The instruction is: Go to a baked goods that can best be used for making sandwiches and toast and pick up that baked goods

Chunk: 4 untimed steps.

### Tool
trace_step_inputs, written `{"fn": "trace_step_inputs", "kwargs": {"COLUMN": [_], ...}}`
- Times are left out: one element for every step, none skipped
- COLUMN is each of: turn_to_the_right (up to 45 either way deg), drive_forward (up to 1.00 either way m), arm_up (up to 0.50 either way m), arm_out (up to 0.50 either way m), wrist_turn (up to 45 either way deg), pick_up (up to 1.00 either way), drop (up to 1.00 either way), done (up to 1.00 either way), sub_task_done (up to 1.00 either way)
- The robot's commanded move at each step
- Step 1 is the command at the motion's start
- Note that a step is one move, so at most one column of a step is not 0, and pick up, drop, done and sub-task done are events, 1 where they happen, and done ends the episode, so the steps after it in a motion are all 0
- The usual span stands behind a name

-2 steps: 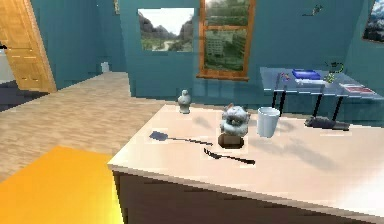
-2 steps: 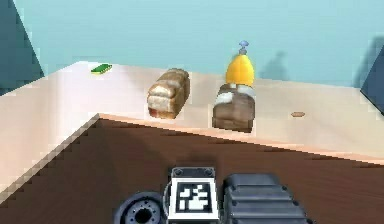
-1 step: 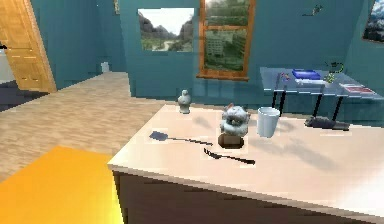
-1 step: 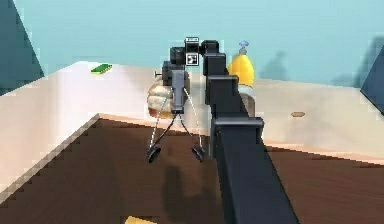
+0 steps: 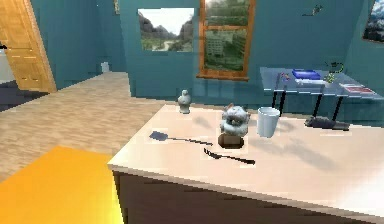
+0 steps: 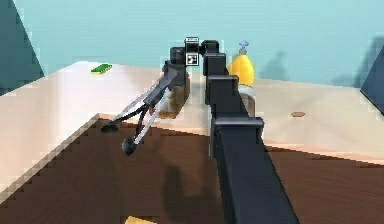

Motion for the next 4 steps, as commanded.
{"fn": "trace_step_inputs", "kwargs": {"turn_to_the_right": [0.0, 0.0, 0.0, 0.0], "drive_forward": [0.00, 0.00, 0.00, 0.00], "arm_up": [0.00, 0.00, 0.00, -0.08], "arm_out": [0.00, 0.00, 0.00, 0.00], "wrist_turn": [45.0, 45.0, 33.0, 0.0], "pick_up": [0.00, 0.00, 0.00, 0.00], "drop": [0.00, 0.00, 0.00, 0.00], "done": [0.00, 0.00, 0.00, 0.00], "sub_task_done": [0.00, 0.00, 0.00, 0.00]}}
